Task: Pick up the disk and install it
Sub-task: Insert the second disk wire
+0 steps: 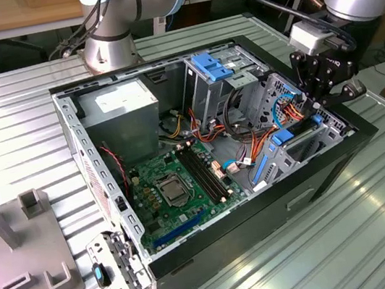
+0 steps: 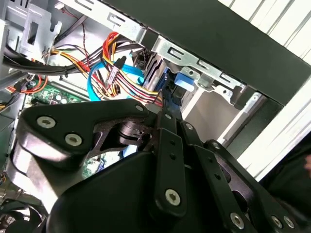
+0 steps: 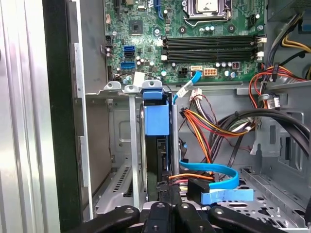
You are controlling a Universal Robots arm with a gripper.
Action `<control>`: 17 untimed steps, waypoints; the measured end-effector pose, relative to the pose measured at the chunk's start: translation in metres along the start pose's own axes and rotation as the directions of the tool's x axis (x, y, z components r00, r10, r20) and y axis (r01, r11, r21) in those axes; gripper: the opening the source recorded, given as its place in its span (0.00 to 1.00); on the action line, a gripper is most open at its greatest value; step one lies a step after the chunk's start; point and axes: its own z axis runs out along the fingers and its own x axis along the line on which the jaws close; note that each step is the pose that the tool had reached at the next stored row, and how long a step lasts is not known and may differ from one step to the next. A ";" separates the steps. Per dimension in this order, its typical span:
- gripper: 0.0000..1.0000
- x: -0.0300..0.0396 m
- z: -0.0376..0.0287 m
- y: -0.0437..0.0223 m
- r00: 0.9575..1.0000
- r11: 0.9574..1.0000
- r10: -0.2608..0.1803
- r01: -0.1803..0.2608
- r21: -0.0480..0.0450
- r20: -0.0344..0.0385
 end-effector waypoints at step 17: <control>0.11 -0.0070 -0.0386 -0.0037 1.000 0.998 -0.005 0.004 -0.068 -0.016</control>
